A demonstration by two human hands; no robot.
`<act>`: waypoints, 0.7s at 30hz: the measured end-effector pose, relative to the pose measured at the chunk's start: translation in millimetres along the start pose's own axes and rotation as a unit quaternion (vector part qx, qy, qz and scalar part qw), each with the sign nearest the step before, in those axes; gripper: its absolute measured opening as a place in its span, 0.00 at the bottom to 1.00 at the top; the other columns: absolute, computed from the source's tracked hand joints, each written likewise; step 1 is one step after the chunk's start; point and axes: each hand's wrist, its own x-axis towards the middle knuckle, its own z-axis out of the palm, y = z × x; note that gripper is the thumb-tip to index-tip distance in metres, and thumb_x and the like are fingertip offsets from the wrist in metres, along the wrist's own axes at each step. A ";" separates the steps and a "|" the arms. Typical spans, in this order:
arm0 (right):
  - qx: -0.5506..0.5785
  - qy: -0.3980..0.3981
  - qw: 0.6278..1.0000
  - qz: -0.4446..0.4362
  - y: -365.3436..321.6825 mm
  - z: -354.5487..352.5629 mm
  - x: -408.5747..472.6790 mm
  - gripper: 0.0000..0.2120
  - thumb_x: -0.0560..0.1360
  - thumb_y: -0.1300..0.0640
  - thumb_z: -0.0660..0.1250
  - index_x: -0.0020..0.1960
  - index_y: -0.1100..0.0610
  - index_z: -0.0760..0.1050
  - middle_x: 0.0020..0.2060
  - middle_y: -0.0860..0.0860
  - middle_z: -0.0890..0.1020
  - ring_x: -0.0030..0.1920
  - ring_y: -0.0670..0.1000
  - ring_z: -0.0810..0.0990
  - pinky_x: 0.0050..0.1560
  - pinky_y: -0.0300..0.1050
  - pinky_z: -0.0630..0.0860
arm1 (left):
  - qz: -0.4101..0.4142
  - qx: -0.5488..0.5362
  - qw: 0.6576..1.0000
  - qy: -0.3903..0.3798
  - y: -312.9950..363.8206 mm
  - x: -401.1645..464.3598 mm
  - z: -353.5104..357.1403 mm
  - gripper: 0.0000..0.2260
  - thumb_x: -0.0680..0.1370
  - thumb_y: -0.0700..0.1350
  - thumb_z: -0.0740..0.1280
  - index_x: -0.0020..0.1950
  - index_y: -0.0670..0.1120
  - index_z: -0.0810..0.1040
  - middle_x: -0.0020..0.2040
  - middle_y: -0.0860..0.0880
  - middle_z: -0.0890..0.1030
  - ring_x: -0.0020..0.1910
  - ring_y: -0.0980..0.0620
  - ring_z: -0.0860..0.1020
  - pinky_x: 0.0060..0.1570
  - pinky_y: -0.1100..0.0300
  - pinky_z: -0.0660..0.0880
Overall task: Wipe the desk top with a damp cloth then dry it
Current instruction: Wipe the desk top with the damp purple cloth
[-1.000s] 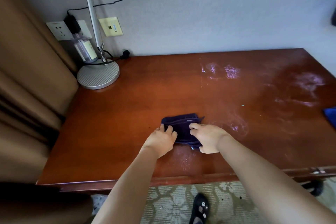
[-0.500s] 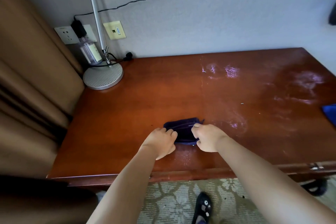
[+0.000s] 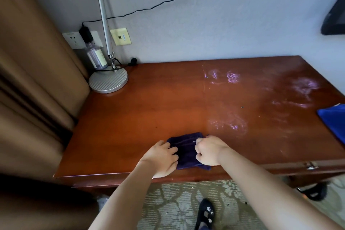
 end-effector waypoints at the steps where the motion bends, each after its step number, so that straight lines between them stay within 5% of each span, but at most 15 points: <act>1: 0.003 0.028 1.000 0.002 0.0 3.3 1.1 0.12 0.79 0.56 0.53 0.49 0.58 0.74 0.56 0.53 0.76 0.53 0.56 0.76 0.63 0.49 0.68 | -0.012 -0.027 0.999 0.014 -2.1 -2.2 2.9 0.18 0.83 0.49 0.51 0.64 0.46 0.75 0.65 0.47 0.74 0.62 0.43 0.72 0.68 0.48 0.63; 5: 0.099 0.176 0.979 0.024 -10.8 31.1 7.7 0.15 0.81 0.58 0.53 0.64 0.58 0.72 0.62 0.52 0.73 0.63 0.53 0.72 0.64 0.45 0.65 | -0.159 -0.202 0.960 0.107 4.4 -1.7 10.0 0.16 0.81 0.39 0.56 0.68 0.41 0.72 0.69 0.44 0.73 0.69 0.43 0.70 0.69 0.53 0.64; 10: 0.128 0.165 0.977 0.044 -25.6 64.5 24.1 0.27 0.81 0.49 0.40 0.76 0.58 0.59 0.77 0.51 0.57 0.77 0.49 0.53 0.74 0.43 0.46 | -0.270 -0.261 0.926 0.044 27.4 23.1 15.6 0.24 0.84 0.50 0.41 0.80 0.46 0.45 0.80 0.51 0.44 0.78 0.53 0.42 0.76 0.57 0.41; 14: 0.091 0.163 0.980 0.073 -18.4 81.8 31.1 0.30 0.83 0.48 0.37 0.69 0.58 0.71 0.70 0.51 0.71 0.71 0.49 0.69 0.71 0.49 0.57 | -0.269 -0.197 0.943 -0.003 35.9 35.3 31.6 0.33 0.69 0.56 0.21 0.73 0.47 0.30 0.76 0.51 0.32 0.72 0.53 0.28 0.72 0.50 0.31; 21: 0.064 0.207 0.973 0.082 -2.2 83.5 55.2 0.30 0.83 0.48 0.36 0.70 0.60 0.70 0.70 0.52 0.71 0.71 0.51 0.69 0.70 0.49 0.53 | -0.259 -0.164 0.952 -0.006 14.8 57.2 33.1 0.31 0.70 0.55 0.22 0.73 0.47 0.30 0.77 0.50 0.33 0.72 0.53 0.28 0.70 0.47 0.27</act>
